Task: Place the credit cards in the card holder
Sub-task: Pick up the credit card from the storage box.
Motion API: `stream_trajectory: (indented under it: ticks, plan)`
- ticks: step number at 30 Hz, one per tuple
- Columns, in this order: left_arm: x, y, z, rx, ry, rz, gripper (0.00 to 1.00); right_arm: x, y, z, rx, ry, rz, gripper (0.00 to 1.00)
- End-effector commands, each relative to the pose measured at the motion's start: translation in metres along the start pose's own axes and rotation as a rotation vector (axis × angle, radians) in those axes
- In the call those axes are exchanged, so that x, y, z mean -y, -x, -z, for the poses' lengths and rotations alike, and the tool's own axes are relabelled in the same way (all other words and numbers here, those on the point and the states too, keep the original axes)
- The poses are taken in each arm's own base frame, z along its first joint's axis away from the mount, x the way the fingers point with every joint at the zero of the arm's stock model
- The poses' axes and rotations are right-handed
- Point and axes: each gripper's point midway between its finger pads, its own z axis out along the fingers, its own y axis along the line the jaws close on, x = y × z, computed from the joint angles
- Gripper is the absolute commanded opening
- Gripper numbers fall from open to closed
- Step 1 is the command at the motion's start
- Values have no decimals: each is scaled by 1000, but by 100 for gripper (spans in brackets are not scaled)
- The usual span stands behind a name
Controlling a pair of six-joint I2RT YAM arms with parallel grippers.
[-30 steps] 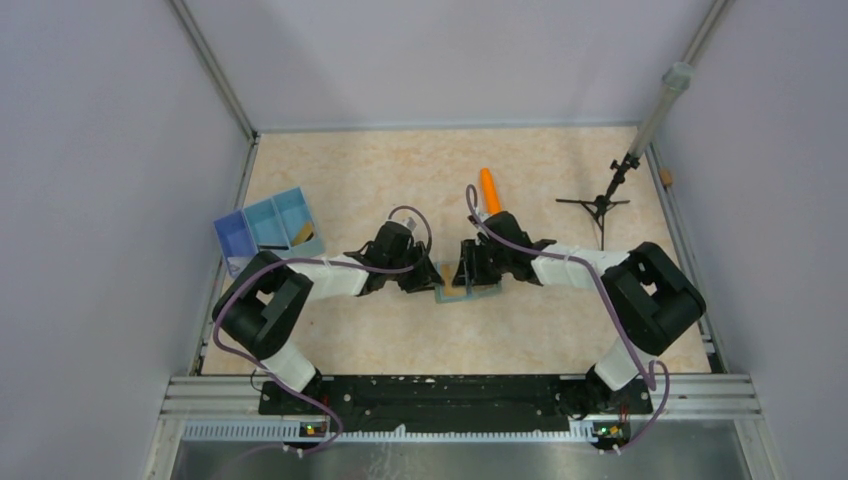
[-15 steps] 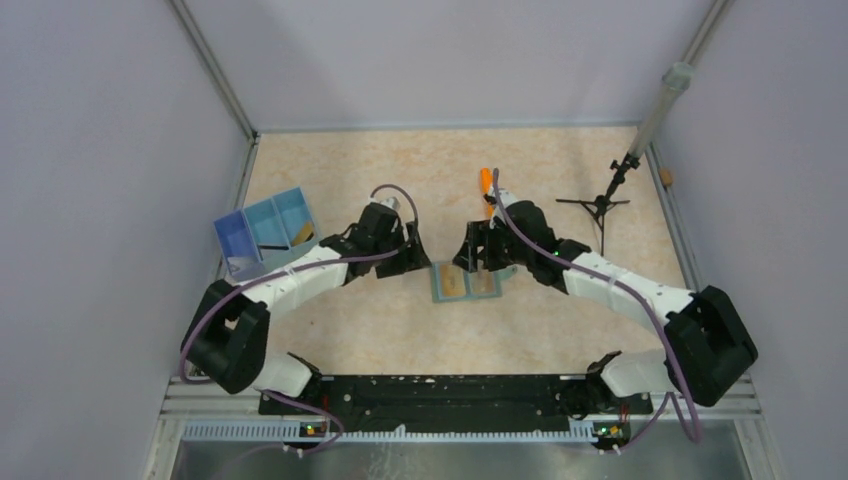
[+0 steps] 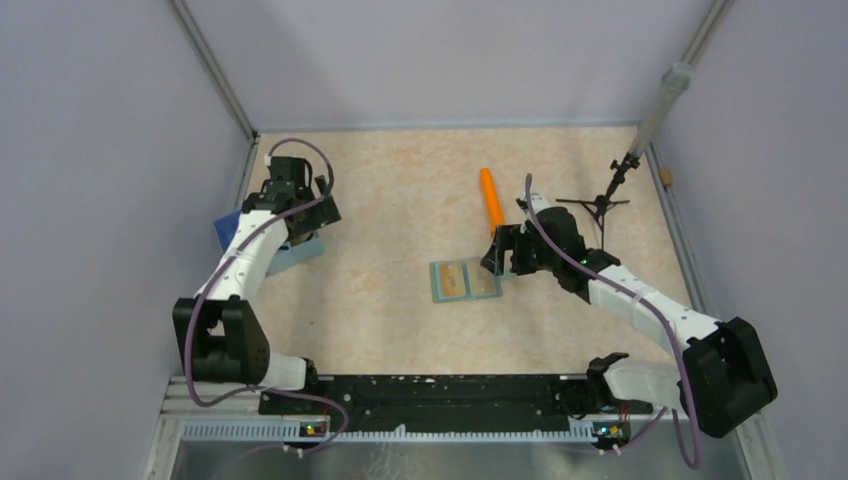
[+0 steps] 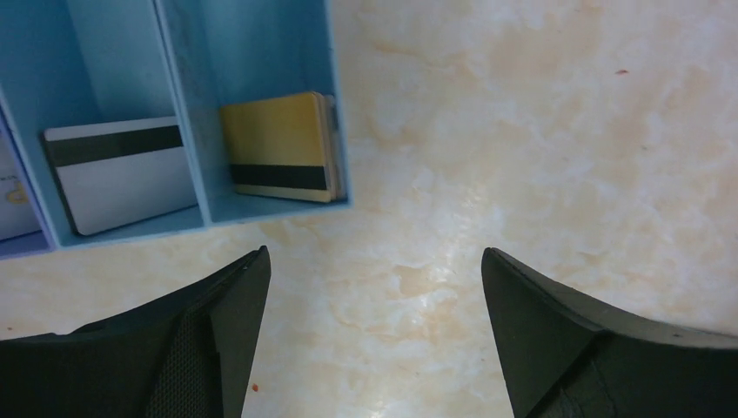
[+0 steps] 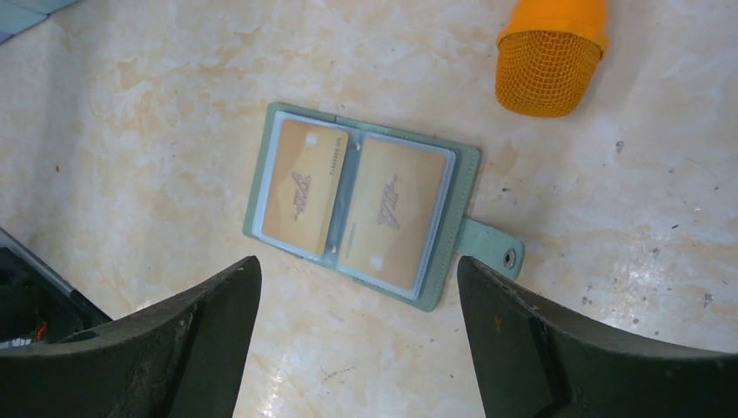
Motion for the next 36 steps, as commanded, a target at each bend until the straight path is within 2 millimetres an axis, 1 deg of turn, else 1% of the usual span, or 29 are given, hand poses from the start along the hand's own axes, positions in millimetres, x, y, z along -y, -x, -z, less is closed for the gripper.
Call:
stream_trajectory:
  ticks: [1,4,9,12,19,22,25,31,34,36]
  plan:
    - [-30,9,-16,-38,140,-30,94,-7,6,4,33,52,28,82]
    - [-34,14,-31,-50,180,-18,92,-8,4,3,31,70,25,82]
    - [-29,20,-47,-51,167,-32,88,-9,-1,1,27,95,21,80]
    - [-23,18,-57,-68,135,-46,85,-6,-3,-1,24,97,15,80]
    - [-32,9,-78,-126,189,-63,87,-6,-5,-2,19,112,15,79]
    - [-26,7,-83,-142,159,-67,88,-6,-6,-3,19,118,14,79]
    - [-14,9,-83,-140,94,-73,87,-6,-7,-4,16,123,10,79]
    - [1,22,-66,-63,-2,-80,84,-7,-7,-5,13,132,2,79]
    - [6,20,-64,-71,-36,-84,80,-7,-6,-5,13,134,-2,79]
    - [6,18,-65,-84,-34,-82,77,-7,-6,-6,11,134,-3,79]
